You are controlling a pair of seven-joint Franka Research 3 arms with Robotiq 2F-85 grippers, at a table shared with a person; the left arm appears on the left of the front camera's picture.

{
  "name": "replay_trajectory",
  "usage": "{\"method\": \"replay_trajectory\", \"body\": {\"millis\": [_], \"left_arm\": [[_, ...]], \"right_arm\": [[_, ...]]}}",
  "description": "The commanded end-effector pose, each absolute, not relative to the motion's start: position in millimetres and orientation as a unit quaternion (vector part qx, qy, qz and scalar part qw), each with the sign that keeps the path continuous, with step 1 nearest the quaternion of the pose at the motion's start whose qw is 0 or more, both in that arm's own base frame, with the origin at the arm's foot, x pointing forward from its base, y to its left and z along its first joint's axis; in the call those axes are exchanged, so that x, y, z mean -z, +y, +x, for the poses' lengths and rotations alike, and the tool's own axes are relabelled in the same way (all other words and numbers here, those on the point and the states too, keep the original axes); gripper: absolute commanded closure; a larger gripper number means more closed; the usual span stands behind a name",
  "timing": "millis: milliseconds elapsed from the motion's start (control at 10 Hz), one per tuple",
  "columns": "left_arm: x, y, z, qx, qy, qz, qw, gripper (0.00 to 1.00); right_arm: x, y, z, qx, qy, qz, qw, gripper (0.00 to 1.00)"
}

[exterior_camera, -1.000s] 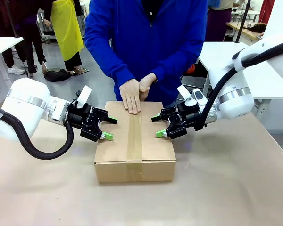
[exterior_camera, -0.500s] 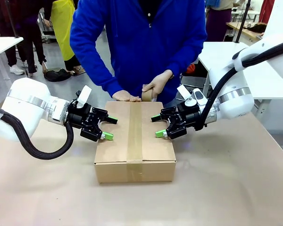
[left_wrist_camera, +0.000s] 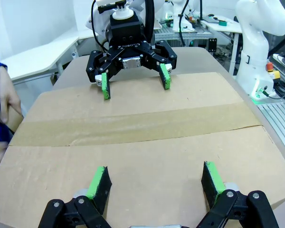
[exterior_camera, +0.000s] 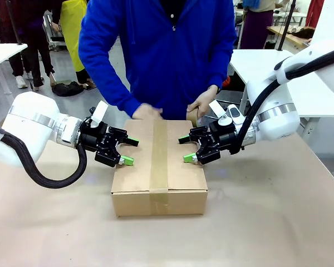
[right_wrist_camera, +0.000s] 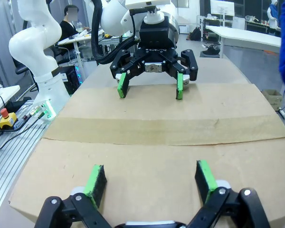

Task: Pack the gift set into the box.
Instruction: Press and hold the closed box until the human finishes sealing it.

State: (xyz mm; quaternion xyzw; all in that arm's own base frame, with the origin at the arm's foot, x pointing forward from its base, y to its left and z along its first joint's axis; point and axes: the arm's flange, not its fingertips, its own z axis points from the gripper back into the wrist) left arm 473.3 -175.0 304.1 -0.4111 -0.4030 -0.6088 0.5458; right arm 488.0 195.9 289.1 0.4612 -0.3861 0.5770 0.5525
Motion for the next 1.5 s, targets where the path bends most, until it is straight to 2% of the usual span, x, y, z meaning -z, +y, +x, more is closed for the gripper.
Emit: {"method": "replay_trajectory", "body": {"millis": [0, 200, 300, 400, 600, 800, 900, 1000, 1400], "left_arm": [[-303, -174, 471, 0.612, -0.406, -0.407, 0.543, 0.00], [-304, -175, 473, 0.609, -0.403, -0.411, 0.546, 0.00], [-341, -147, 458, 0.605, -0.434, -0.435, 0.506, 0.00], [-375, -108, 439, 0.591, -0.484, -0.437, 0.475, 0.00], [-398, -45, 413, 0.558, -0.560, -0.419, 0.446, 0.00], [-381, -5, 402, 0.508, -0.590, -0.387, 0.495, 0.00], [-375, 9, 409, 0.479, -0.582, -0.385, 0.533, 0.00], [-406, -5, 404, 0.525, -0.576, -0.402, 0.482, 0.00], [-406, -5, 404, 0.525, -0.576, -0.402, 0.482, 0.00]], "right_arm": [[-288, 196, 487, -0.575, -0.387, 0.462, 0.554, 0.00], [-289, 196, 488, -0.577, -0.386, 0.461, 0.552, 0.00], [-312, 169, 479, -0.563, -0.402, 0.471, 0.548, 0.00], [-339, 127, 465, -0.540, -0.444, 0.468, 0.540, 0.00], [-362, 50, 439, -0.480, -0.542, 0.436, 0.535, 0.00], [-355, -17, 418, -0.398, -0.616, 0.394, 0.553, 0.00], [-370, 35, 445, -0.469, -0.529, 0.447, 0.549, 0.00], [-370, 35, 445, -0.469, -0.529, 0.447, 0.549, 0.00], [-370, 35, 445, -0.469, -0.529, 0.447, 0.549, 0.00]]}}
